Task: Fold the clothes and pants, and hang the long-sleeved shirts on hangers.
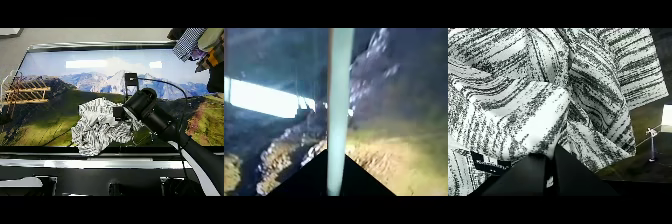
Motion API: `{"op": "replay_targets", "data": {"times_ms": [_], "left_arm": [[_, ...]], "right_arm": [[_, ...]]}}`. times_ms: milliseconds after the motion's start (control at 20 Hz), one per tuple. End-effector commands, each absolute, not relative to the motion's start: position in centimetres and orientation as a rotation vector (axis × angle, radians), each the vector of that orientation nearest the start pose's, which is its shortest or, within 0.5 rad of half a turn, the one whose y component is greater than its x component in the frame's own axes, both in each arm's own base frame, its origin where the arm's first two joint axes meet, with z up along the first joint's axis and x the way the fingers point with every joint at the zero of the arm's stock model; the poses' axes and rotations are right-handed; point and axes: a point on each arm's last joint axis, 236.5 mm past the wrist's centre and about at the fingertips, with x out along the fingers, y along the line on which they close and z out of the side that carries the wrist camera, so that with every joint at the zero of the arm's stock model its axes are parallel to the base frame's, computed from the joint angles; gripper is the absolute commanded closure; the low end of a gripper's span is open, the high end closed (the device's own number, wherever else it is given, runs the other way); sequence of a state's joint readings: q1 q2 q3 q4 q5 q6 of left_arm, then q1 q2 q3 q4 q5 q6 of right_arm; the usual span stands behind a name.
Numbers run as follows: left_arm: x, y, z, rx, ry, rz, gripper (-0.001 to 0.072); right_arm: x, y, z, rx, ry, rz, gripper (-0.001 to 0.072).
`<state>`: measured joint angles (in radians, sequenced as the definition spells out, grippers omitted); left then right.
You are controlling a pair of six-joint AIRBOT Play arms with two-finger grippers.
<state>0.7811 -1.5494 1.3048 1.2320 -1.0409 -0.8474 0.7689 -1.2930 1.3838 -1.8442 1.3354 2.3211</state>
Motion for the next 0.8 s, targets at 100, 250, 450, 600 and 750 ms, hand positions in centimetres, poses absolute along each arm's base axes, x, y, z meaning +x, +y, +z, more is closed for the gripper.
{"op": "replay_targets", "data": {"times_ms": [100,250,450,600,750], "left_arm": [[40.9,27.4,7.8,-0.126,0.92,0.2,0.0668],[42.4,26.8,14.9,-0.047,0.787,0.222,0.0668],[44.4,23.6,24.1,0.084,0.613,0.195,0.0667],[44.5,18.4,26.1,0.138,0.606,0.092,0.0668],[42.5,10.6,22.8,0.326,0.761,-0.191,0.0669]], "right_arm": [[32.5,22.9,7.9,-0.014,1.148,0.048,0.0669],[32.7,22.7,8.0,-0.02,1.141,0.044,0.0669],[33.9,22.4,8.5,-0.044,1.086,0.037,0.0669],[34.3,22.0,8.8,-0.084,1.067,0.039,0.0669],[35.2,20.7,9.3,-0.156,1.023,0.011,0.067]]}}
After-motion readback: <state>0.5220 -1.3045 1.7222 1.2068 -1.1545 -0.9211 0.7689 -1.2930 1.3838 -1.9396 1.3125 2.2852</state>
